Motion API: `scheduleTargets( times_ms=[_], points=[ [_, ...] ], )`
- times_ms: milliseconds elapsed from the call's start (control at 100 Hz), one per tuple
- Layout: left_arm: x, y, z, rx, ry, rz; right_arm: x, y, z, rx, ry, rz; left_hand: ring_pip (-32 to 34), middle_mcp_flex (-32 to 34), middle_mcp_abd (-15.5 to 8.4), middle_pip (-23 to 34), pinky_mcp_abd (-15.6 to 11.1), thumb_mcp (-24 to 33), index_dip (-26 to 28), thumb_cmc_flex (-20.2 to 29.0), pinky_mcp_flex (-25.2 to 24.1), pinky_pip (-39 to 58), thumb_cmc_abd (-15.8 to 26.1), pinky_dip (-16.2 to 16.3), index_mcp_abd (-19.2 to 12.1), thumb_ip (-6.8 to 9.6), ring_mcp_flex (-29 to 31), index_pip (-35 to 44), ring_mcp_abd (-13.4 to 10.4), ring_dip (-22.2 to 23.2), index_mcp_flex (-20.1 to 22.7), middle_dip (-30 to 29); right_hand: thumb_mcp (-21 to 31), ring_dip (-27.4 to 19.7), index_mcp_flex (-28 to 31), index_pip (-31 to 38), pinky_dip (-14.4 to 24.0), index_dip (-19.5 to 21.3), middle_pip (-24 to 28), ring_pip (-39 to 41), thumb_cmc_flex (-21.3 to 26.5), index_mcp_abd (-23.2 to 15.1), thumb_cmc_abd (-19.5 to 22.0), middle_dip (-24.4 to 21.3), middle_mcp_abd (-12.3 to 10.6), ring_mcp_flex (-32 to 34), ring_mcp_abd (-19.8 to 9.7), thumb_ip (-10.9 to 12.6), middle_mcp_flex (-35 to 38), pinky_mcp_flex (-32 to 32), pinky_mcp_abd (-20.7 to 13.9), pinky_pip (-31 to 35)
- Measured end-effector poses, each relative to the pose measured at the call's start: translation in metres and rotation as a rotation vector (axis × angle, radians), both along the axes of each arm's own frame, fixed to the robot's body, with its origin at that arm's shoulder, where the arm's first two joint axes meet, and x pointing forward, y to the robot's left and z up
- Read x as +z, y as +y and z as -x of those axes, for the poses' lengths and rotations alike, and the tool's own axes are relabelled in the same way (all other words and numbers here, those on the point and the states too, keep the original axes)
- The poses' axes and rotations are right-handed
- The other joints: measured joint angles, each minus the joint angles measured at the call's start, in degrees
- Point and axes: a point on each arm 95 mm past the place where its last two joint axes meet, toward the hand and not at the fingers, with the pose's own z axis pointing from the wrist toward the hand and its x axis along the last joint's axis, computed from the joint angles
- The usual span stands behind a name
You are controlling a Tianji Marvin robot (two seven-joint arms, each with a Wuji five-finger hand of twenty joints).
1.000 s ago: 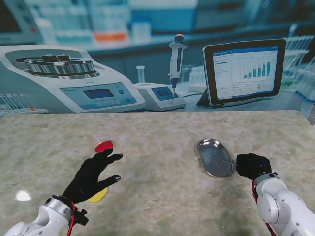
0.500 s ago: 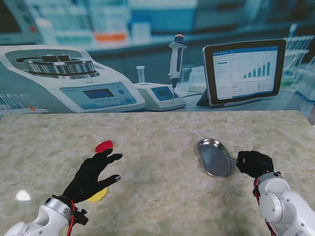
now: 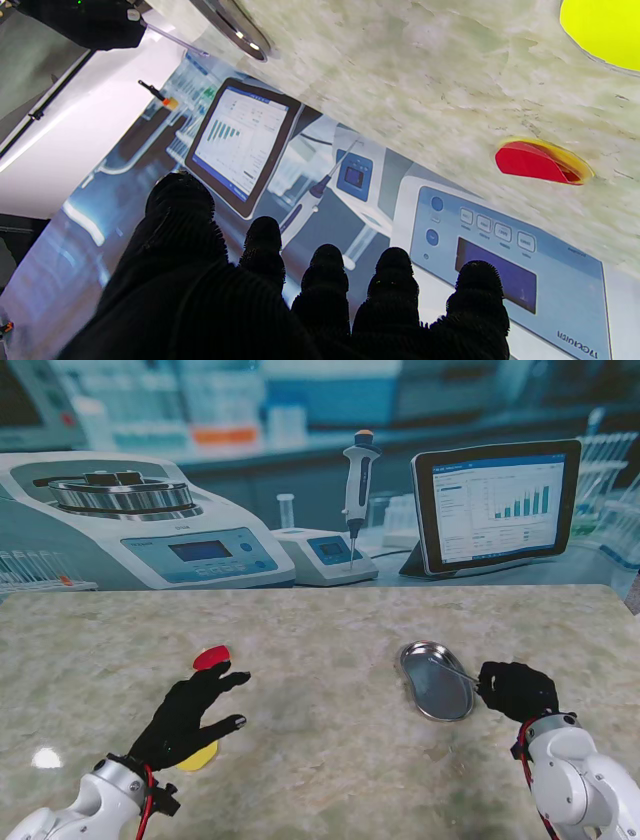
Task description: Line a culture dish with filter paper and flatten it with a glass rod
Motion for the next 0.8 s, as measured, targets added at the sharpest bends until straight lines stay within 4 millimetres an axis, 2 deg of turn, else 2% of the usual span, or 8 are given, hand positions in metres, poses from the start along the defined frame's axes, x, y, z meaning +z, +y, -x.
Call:
scheduleTargets(
  times_ms=[420,800],
  points=[
    [0.002,-0.002,-0.004,-0.007,-0.01,-0.007,0.018,0.022,0.016,0.077,-0.054,-0.131,0.0,0.0,0.0,0.0,0.0,0.0,0.0,0.0,0.0,0.0,0.0,0.0,0.0,0.0,0.0,0.0,0.0,0.0,0.0,0.0,0.1,0.1,1.2,-0.1,0.0,0.1,0.0,0.0,0.0,0.1,-0.8,0.0,0.0,0.0,0.0,0.0,0.1,0.4,0.1,0.0],
    [0.002,-0.003,-0.009,-0.014,-0.004,0.001,0.026,0.052,0.026,0.185,-0.069,-0.218,0.0,0.0,0.0,0.6,0.0,0.0,0.0,0.0,0.0,0.0,0.0,0.0,0.0,0.0,0.0,0.0,0.0,1.2,0.0,1.5,0.1,0.7,1.3,-0.1,0.1,0.1,0.0,0.0,0.0,0.1,-0.8,0.6,0.0,0.0,0.0,0.0,0.1,0.4,0.1,0.0]
  ],
)
